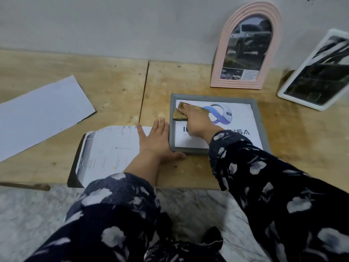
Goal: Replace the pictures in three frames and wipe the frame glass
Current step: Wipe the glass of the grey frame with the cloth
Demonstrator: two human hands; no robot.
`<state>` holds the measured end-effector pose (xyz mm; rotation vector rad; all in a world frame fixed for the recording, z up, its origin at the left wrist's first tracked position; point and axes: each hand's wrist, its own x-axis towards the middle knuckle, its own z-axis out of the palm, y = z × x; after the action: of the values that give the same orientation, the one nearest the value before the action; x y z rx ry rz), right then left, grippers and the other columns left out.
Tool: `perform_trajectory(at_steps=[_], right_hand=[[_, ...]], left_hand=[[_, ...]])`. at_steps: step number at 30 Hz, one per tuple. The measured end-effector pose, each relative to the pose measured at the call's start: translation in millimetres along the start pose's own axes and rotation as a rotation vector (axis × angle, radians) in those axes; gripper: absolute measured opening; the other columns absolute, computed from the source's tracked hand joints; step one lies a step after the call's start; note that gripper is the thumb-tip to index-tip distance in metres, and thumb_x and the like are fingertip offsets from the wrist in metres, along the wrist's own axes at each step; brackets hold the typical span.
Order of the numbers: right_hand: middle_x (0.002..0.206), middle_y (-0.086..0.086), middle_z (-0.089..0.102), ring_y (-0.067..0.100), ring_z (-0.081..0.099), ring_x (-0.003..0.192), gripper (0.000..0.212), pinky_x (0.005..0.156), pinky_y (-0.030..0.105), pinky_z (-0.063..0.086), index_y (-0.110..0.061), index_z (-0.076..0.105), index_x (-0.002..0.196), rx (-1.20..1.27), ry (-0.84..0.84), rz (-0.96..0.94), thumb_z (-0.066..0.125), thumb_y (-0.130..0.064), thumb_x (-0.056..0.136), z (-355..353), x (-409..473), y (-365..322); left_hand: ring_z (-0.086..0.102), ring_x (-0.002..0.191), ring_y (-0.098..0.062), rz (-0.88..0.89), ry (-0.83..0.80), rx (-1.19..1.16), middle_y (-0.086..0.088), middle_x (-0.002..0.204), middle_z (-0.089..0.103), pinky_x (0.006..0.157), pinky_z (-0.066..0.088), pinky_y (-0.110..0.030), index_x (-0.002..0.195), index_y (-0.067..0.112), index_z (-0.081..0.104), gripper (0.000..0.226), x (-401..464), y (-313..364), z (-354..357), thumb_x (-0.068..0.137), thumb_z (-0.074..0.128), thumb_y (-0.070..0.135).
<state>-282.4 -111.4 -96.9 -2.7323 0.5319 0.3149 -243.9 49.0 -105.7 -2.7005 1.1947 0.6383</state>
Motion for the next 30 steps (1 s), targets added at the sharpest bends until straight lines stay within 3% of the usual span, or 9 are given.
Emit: perform_trajectory(at_steps=[5,12,15,19,21,22,25,27,30], right_hand=[[0.157,0.002,0.023,0.021,0.022,0.143,0.065,0.115,0.028,0.012,-0.019,0.032,0.147,0.038,0.007,-0.051,0.039,0.005,0.087,7.0,-35.0,-1.1],[0.155,0.0,0.03,0.02,0.026,0.143,0.059,0.113,0.029,0.017,-0.022,0.037,0.145,0.087,-0.007,-0.066,0.039,0.003,0.092,17.8,-82.3,-10.8],[0.147,0.004,0.044,0.025,0.038,0.134,0.052,0.107,0.029,0.026,-0.019,0.044,0.141,0.135,-0.044,-0.031,0.038,0.0,0.093,15.5,-92.8,-8.1],[0.117,0.013,0.06,0.029,0.054,0.11,0.029,0.088,0.026,0.042,-0.004,0.058,0.12,0.288,-0.183,0.093,0.041,-0.009,0.097,-12.2,-85.7,-3.1],[0.094,0.009,0.06,0.026,0.055,0.091,0.018,0.061,0.008,0.043,-0.009,0.058,0.103,0.507,-0.174,0.211,0.042,-0.005,0.096,-36.5,-80.0,3.1],[0.085,0.005,0.059,0.023,0.055,0.082,0.019,0.05,0.008,0.041,-0.011,0.058,0.098,0.593,-0.113,0.253,0.04,-0.004,0.096,-48.2,-76.6,8.2],[0.096,0.0,0.059,0.017,0.055,0.083,0.031,0.061,0.013,0.043,-0.013,0.06,0.116,0.732,0.144,0.283,0.038,-0.006,0.097,-72.9,-56.5,24.3],[0.105,-0.004,0.06,0.007,0.054,0.08,0.034,0.057,0.004,0.042,-0.013,0.058,0.12,0.776,0.332,0.24,0.037,0.0,0.096,-79.6,-42.3,29.1],[0.133,-0.012,0.056,0.006,0.054,0.104,0.061,0.089,0.011,0.04,-0.015,0.049,0.133,0.581,0.432,0.132,0.032,0.015,0.083,-65.2,-22.9,39.7]], left_hand=[[-0.017,0.147,-0.016,-0.021,-0.005,0.012,-0.001,0.161,-0.018,0.107,-0.012,-0.069,0.154,0.014,-0.012,0.127,-0.3,2.0,-0.9,0.067,0.041,0.09],[-0.018,0.147,-0.016,-0.03,-0.005,0.01,-0.001,0.161,-0.019,0.107,-0.012,-0.07,0.154,0.015,-0.012,0.122,-2.0,2.3,-1.6,0.069,0.035,0.09],[-0.019,0.147,-0.017,-0.023,0.001,0.015,-0.001,0.16,-0.02,0.107,-0.011,-0.07,0.153,0.014,-0.014,0.121,-3.8,3.9,-1.7,0.07,0.032,0.09],[-0.02,0.146,-0.017,-0.038,0.044,0.021,-0.004,0.159,-0.023,0.108,-0.01,-0.07,0.151,0.011,-0.018,0.12,-6.5,5.7,5.5,0.073,0.03,0.088],[-0.022,0.146,-0.018,-0.033,0.104,-0.006,-0.006,0.159,-0.024,0.109,-0.01,-0.068,0.15,0.009,-0.02,0.116,-9.8,10.7,10.4,0.077,0.032,0.083],[-0.022,0.146,-0.018,-0.018,0.148,-0.028,-0.007,0.159,-0.024,0.111,-0.009,-0.066,0.15,0.008,-0.02,0.114,-11.1,15.3,12.8,0.08,0.035,0.08],[-0.021,0.146,-0.019,0.024,0.296,-0.172,-0.007,0.16,-0.021,0.114,-0.009,-0.06,0.15,0.009,-0.019,0.113,-16.1,38.5,21.0,0.081,0.043,0.074],[-0.018,0.147,-0.021,0.006,0.382,-0.242,-0.009,0.161,-0.016,0.115,-0.009,-0.058,0.152,0.008,-0.013,0.114,-16.1,58.8,30.7,0.078,0.037,0.079],[-0.002,0.15,-0.024,-0.119,0.471,-0.333,-0.012,0.162,0.002,0.117,0.0,-0.053,0.154,0.005,0.003,0.121,-13.1,77.6,43.6,0.07,0.035,0.085]])
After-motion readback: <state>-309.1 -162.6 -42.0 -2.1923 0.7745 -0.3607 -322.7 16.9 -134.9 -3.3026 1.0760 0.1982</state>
